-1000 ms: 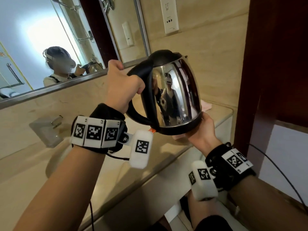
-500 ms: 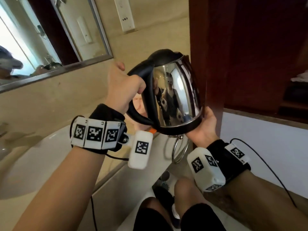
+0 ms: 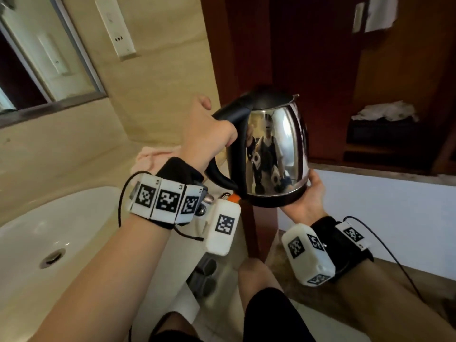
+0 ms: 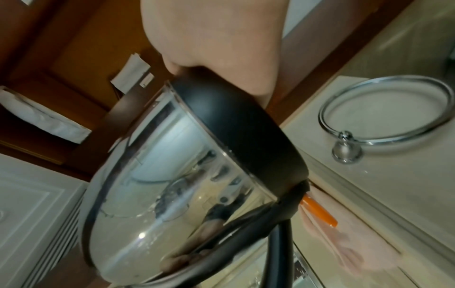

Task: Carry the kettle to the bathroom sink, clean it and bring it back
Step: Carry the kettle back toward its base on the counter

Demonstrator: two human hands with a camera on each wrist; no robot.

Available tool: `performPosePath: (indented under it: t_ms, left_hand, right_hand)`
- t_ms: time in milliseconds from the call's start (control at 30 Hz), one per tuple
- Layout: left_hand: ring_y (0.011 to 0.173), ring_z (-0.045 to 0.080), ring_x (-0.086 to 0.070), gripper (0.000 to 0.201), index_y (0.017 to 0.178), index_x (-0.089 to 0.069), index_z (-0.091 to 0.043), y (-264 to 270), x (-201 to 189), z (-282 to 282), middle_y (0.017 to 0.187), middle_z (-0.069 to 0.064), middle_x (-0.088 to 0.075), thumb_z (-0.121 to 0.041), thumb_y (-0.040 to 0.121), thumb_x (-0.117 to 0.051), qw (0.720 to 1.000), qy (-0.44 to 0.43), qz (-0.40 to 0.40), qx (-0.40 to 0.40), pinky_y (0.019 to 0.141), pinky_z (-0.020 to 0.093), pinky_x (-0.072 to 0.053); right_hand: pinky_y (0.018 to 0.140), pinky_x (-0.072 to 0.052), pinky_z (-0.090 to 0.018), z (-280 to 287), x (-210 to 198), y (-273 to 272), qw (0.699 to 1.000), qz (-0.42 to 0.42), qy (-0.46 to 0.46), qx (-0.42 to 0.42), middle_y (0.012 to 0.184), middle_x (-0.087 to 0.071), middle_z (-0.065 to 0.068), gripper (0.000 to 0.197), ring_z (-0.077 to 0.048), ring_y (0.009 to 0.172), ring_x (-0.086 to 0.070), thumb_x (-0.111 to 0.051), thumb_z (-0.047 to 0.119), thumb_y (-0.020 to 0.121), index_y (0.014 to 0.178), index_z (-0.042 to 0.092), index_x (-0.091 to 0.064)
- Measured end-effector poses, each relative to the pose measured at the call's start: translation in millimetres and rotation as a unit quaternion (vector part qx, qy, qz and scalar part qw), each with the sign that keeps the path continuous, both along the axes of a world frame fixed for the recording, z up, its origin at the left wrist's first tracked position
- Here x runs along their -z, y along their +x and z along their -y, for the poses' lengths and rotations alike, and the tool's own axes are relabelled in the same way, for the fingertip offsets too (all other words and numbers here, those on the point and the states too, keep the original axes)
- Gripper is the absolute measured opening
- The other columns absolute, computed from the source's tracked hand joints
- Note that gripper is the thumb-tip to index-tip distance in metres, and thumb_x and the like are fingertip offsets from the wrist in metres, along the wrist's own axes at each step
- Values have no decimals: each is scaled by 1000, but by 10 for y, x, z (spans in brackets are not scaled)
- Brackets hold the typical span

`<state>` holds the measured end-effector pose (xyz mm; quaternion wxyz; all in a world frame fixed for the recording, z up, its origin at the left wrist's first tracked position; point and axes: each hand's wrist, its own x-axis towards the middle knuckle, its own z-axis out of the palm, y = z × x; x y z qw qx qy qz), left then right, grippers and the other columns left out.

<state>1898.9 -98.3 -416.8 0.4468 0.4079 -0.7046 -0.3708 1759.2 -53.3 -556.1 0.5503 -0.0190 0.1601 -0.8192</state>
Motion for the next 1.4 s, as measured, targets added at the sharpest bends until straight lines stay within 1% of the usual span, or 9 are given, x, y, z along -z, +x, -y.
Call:
performPosePath:
  t_ms: [133,200,267,300,467,733,900,1033,1400]
  left_hand:
    - [77,24,-55,61,82,-31,-32,-230,38,45,88,8,-49,-3,33,-53,999,9,-3,41,64,35,-45]
    - [80,23,-55,66,82,-32,-34,-379,77,103,94,8,-51,-6,28,-56,998,7,4,60,67,29,-50]
    - [67,11,-42,58,91,-34,-23,-535,106,121,81,-2,-41,3,46,-59,998,-8,12,58,51,16,-39]
    - [62,10,-36,53,94,-34,-18,-596,121,140,76,-5,-36,7,53,-57,999,-18,14,49,46,17,-33]
    - [57,15,-38,52,93,-35,-18,-966,258,312,68,-3,-38,6,53,-56,997,-15,21,78,47,26,-29]
    - [59,17,-41,52,76,-29,-30,-1532,329,609,72,3,-43,2,45,-56,988,-26,23,152,46,28,-32]
    - [61,18,-41,50,75,-31,-27,-1873,274,849,70,2,-42,0,41,-55,986,-28,26,164,49,33,-33]
    - [58,17,-40,49,74,-32,-26,-2082,16,958,67,-4,-40,8,48,-56,988,-20,44,146,50,32,-34]
    - [65,20,-44,47,74,-35,-28,-2472,-1226,804,71,-2,-43,1,43,-54,980,-13,58,189,54,36,-38]
  right_hand:
    - [97,-42,-48,-53,26,-249,1000,-5,4,21,102,-69,-21,60,-34,104,-59,-27,48,97,136,10,-52]
    - [98,-41,-46,-84,56,-375,1000,-8,8,29,112,-65,-20,61,-33,106,-58,-26,48,97,138,10,-50]
    - [98,-41,-45,-129,91,-500,999,-15,17,31,120,-61,-20,62,-33,110,-56,-26,48,97,139,10,-49]
    - [97,-42,-46,-151,109,-559,999,-15,19,31,123,-61,-20,62,-33,113,-55,-26,49,97,139,10,-50]
    - [97,-41,-48,-190,168,-890,998,-9,44,44,137,-53,-21,64,-35,125,-49,-28,52,95,139,11,-50]
    - [84,-51,-43,-5,198,-1321,994,-21,81,76,138,-54,-17,64,-34,112,-56,-24,54,95,140,15,-49]
    - [80,-57,-44,171,137,-1652,993,-20,81,78,123,-61,-18,65,-34,109,-58,-23,54,95,139,14,-49]
    - [99,-43,-47,248,-97,-1862,993,0,83,79,136,-55,-18,65,-35,123,-52,-28,55,93,139,15,-49]
    - [110,-35,-48,111,-1273,-2192,991,20,62,116,135,-57,-18,59,-35,129,-49,-31,51,95,134,14,-55]
